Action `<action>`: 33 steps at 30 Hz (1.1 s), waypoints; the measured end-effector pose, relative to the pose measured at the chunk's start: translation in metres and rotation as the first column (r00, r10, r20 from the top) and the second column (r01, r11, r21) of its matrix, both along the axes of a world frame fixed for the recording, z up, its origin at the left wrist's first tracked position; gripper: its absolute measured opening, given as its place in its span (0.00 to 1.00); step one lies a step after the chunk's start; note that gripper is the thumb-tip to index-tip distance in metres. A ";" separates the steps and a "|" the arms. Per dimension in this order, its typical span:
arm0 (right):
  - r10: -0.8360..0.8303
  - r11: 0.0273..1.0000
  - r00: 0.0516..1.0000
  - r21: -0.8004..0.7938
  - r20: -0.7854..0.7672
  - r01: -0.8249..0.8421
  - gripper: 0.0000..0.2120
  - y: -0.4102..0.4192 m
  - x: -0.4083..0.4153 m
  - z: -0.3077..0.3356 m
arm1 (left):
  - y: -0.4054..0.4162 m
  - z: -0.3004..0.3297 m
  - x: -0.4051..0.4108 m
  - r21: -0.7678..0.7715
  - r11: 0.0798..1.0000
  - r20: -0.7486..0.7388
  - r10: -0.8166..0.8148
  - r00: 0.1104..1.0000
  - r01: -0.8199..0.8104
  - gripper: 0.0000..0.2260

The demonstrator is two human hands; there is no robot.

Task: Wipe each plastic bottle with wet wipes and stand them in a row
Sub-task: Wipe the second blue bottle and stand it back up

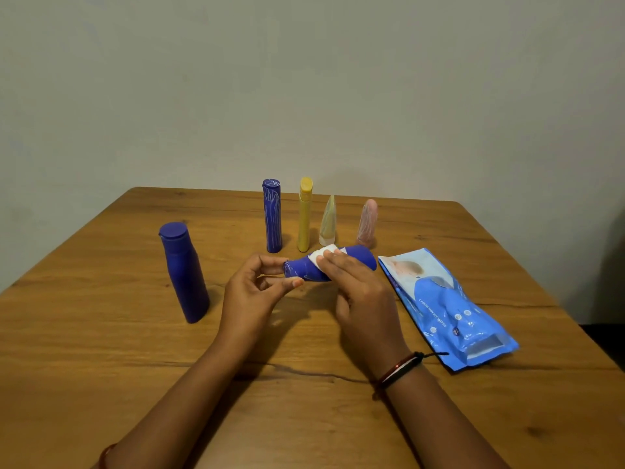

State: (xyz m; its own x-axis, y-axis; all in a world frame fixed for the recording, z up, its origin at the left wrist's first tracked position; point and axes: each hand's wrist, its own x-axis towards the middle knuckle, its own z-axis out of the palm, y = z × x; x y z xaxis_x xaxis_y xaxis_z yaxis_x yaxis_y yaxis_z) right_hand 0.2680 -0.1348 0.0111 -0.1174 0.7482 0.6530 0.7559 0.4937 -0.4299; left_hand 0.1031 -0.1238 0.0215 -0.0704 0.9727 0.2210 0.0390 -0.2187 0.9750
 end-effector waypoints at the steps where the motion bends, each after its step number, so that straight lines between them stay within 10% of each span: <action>1: 0.006 1.000 1.000 -0.004 -0.008 -0.006 0.28 0.000 -0.002 0.000 | -0.001 0.000 0.001 0.009 1.000 -0.030 -0.010 0.999 0.010 0.13; 20: 0.176 0.982 0.984 -0.072 0.005 -0.176 0.29 -0.001 -0.014 0.004 | -0.002 -0.004 0.000 -0.051 0.999 -0.061 0.016 0.998 -0.019 0.12; 33: 0.014 0.999 0.999 0.048 0.030 -0.015 0.29 0.005 0.000 0.002 | 0.003 -0.001 -0.004 -0.260 0.959 0.453 0.023 0.891 0.107 0.11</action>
State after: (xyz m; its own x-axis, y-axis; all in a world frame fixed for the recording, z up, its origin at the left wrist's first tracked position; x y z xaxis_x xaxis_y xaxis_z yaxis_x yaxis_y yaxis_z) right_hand 0.2677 -0.1301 0.0134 -0.1477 0.7140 0.6843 0.7605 0.5244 -0.3830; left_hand 0.0991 -0.1208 0.0202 -0.0556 0.9937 -0.0968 -0.4182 0.0649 0.9060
